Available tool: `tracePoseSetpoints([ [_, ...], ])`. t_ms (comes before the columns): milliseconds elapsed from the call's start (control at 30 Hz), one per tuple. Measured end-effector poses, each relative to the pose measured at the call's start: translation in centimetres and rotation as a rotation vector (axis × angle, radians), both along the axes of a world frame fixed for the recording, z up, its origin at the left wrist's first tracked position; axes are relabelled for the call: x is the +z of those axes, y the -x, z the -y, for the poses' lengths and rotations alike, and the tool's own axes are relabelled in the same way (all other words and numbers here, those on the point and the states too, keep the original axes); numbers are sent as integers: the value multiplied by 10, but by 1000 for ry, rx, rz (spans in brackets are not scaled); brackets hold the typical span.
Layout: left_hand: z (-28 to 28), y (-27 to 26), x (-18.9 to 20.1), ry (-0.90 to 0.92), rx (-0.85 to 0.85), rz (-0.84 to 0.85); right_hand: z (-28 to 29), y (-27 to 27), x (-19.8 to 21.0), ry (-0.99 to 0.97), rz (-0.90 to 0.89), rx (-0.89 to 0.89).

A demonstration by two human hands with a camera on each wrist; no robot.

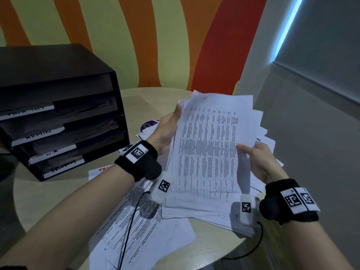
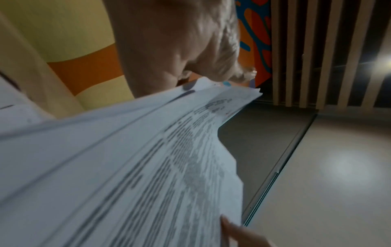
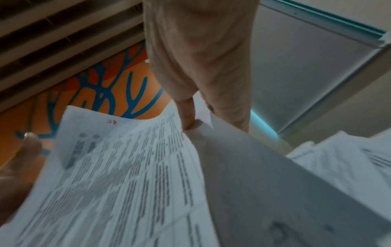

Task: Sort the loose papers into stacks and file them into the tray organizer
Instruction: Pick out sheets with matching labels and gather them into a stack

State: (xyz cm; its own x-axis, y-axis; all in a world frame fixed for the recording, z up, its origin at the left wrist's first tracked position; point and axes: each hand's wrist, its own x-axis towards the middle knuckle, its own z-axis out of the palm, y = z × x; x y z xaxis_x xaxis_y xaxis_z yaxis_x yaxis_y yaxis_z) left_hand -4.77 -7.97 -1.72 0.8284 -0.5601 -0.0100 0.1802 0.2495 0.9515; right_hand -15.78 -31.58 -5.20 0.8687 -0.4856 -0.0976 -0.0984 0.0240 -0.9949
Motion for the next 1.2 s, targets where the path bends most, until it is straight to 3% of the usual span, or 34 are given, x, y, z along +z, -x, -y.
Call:
tracePoseSetpoints([
  [133, -3, 1, 20, -85, 78, 216, -15, -6, 33, 179, 292, -162],
  [233, -5, -2, 36, -20, 198, 370, -30, -2, 62, 273, 504, -189],
  [367, -8, -7, 40, 96, 230, 410, -38, 0, 71, 212, 630, -155],
  [567, -11, -3, -8, -300, 90, 311, -33, -5, 24, 297, 235, 10],
  [667, -13, -13, -26, -379, 151, 283, -22, -6, 20, 288, 176, -96],
  [800, -28, -44, -53, -441, 387, 89, 6, 8, 26, 251, 158, -253],
  [900, -33, -57, -68, -466, 406, -54, 26, 28, 19, 194, 46, -288],
  [967, -32, -65, -75, -613, 371, 60, 37, 38, 9, 154, -30, -298],
  [1033, -31, -68, -80, -926, 305, 266, 44, 45, -1, 130, -89, -309],
  [1100, -28, -67, -80, -1151, 213, 352, 48, 51, -9, 131, -138, -317],
  [1200, -22, -67, -84, -1252, 137, 398, 53, 57, -19, 125, -189, -322],
])
